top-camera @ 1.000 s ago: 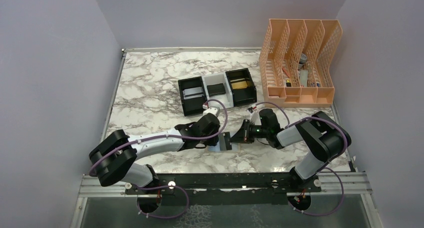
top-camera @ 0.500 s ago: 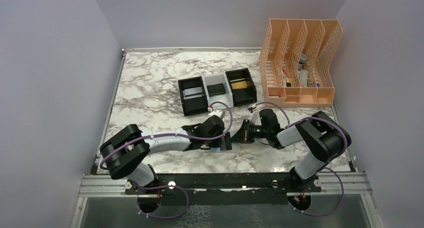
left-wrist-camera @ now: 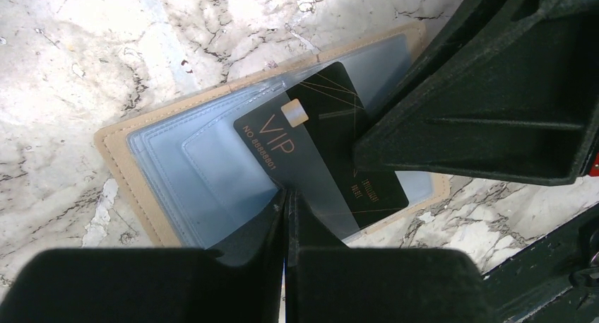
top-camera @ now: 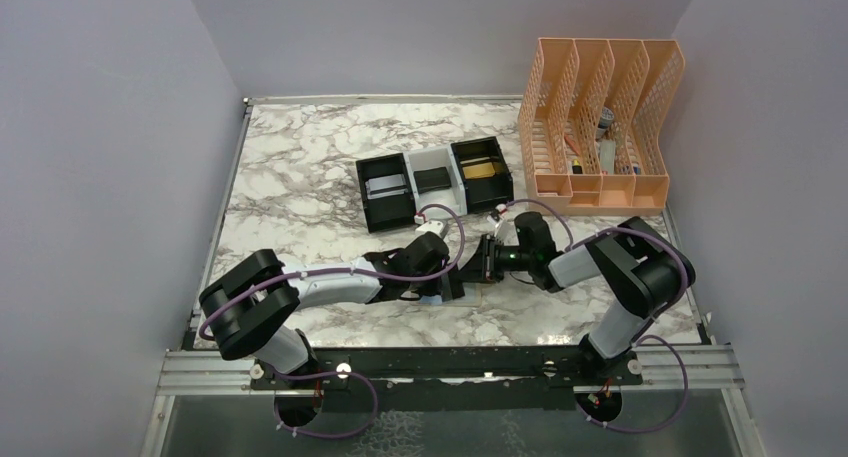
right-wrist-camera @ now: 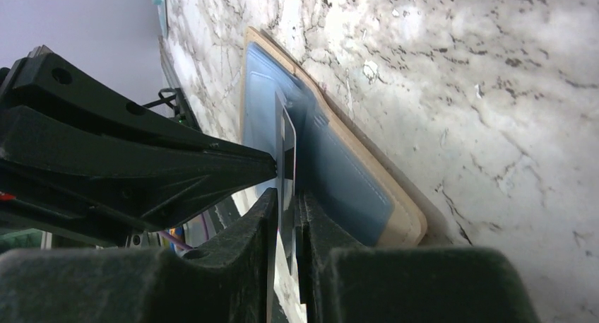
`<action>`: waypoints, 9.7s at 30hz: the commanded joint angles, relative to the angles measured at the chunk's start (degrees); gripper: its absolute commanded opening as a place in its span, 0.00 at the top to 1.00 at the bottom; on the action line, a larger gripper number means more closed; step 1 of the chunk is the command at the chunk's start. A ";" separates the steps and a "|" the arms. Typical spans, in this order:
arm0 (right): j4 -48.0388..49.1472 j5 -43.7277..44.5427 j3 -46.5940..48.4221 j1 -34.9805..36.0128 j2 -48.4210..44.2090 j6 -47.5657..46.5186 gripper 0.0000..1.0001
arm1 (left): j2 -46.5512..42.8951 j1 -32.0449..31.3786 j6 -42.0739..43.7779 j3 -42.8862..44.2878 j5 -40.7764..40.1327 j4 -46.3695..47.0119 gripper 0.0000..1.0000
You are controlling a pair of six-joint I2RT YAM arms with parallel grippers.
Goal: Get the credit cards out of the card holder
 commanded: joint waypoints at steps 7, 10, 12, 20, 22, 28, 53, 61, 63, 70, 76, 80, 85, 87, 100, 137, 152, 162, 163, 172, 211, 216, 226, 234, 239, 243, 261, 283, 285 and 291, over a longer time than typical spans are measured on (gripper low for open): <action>-0.12 -1.27 2.79 1.29 2.22 -2.13 0.84 | -0.79 -0.30 0.08 -1.49 -1.96 -5.13 0.97; -1.66 0.68 2.32 1.30 0.79 -2.81 0.90 | -1.13 -0.30 0.09 -1.58 -2.12 -5.43 0.97; -2.69 1.28 2.34 1.28 0.13 -3.32 0.94 | -1.41 -0.30 0.01 -1.67 -2.28 -5.68 0.97; -6.69 4.15 1.71 1.23 -3.67 -5.12 0.97 | -2.21 -0.34 -0.17 -1.84 -2.53 -5.94 0.97; -6.65 3.28 1.92 1.30 -3.67 -5.20 0.94 | -2.21 -0.36 -0.10 -1.74 -2.47 -5.90 0.97; -9.15 0.98 5.17 1.52 -0.23 -7.45 0.84 | -1.86 -0.30 0.08 -1.23 -2.43 -5.95 0.97; -9.50 0.17 6.44 3.66 1.39 -7.73 0.83 | -2.15 -0.41 -0.29 -1.47 -2.69 -5.90 0.97; -18.23 12.36 4.94 3.55 -9.54 -10.90 0.99 | -3.01 -0.38 -0.12 -1.81 -3.30 -6.06 0.97; -22.89 16.63 5.03 3.34 -14.63 -13.30 0.99 | -3.19 -0.38 0.44 -1.34 -3.57 -6.53 0.97; -32.58 22.53 4.04 3.24 -26.13 -16.97 0.99 | -4.47 -0.41 0.63 -0.61 -4.94 -6.99 0.96; -28.51 18.16 -0.29 3.24 -31.05 -16.78 0.99 | -9.17 -0.39 2.00 0.50 -5.90 -7.78 0.85; -25.94 14.93 -1.35 3.26 -32.79 -17.28 0.99 | -12.60 -0.35 4.77 3.41 -8.12 -12.17 0.67; -23.37 11.28 -1.94 3.86 -34.08 -18.72 0.99 | -14.69 1.19 10.18 9.26 -11.17 -21.00 0.42; -22.79 11.95 -2.22 4.81 -35.60 -20.12 0.99 | -14.82 4.27 12.34 12.32 -12.01 -25.97 0.40; -20.25 33.37 -0.88 22.54 -40.31 -35.23 0.99 | -27.37 26.23 21.65 11.93 -9.72 -31.83 0.01; -23.89 43.72 41.88 13.26 6.95 -99.87 0.99 | -38.90 26.49 19.18 5.12 -21.13 -32.85 0.01; -23.01 46.47 50.00 12.21 18.08 -104.35 0.99 | -38.70 26.51 19.43 5.19 -20.54 -32.85 0.01; -20.54 44.30 51.22 11.91 22.65 -110.23 0.94 | -38.46 26.51 19.51 5.26 -20.76 -32.91 0.01; -20.51 44.31 51.59 11.84 23.23 -110.43 0.92 | -38.47 26.51 19.51 5.20 -20.72 -32.88 0.01; -17.60 43.51 49.01 11.61 23.21 -111.00 0.76 | -37.85 26.60 19.69 5.20 -20.58 -32.86 0.01; -24.42 34.79 24.84 12.17 -7.30 -22.06 0.36 | -37.80 27.12 19.69 5.39 -20.45 -32.99 0.01; -34.93 49.97 25.91 22.79 -6.67 -21.28 0.35 | -37.97 27.55 19.78 5.42 -20.53 -32.95 0.01; -40.01 60.49 26.67 32.03 -3.04 -18.08 0.36 | -37.13 27.82 19.69 5.39 -20.56 -33.04 0.01; -41.21 58.03 28.33 32.98 -0.23 -19.23 0.34 | -36.66 27.89 19.69 5.31 -20.45 -33.04 0.01; -42.80 58.17 29.97 33.73 1.19 -19.24 0.29 | -36.60 27.90 19.69 5.28 -20.45 -33.04 0.01; -44.25 58.54 31.30 34.03 3.51 -19.24 0.28 | -36.59 27.91 19.78 5.36 -20.30 -33.04 0.01; -45.18 61.70 31.80 35.86 8.14 -19.05 0.50 | -36.36 27.99 19.88 5.30 -19.92 -33.09 0.01; -41.99 45.72 30.37 31.46 5.05 -26.92 0.23 | -36.36 28.01 19.95 5.32 -19.52 -33.03 0.01; -43.77 49.00 31.54 32.66 5.99 -27.92 0.22 | -36.35 27.99 19.95 5.34 -19.49 -33.03 0.01; -47.07 57.46 33.81 35.31 9.97 -28.81 0.22 | -36.52 28.06 19.89 5.30 -19.61 -33.04 0.01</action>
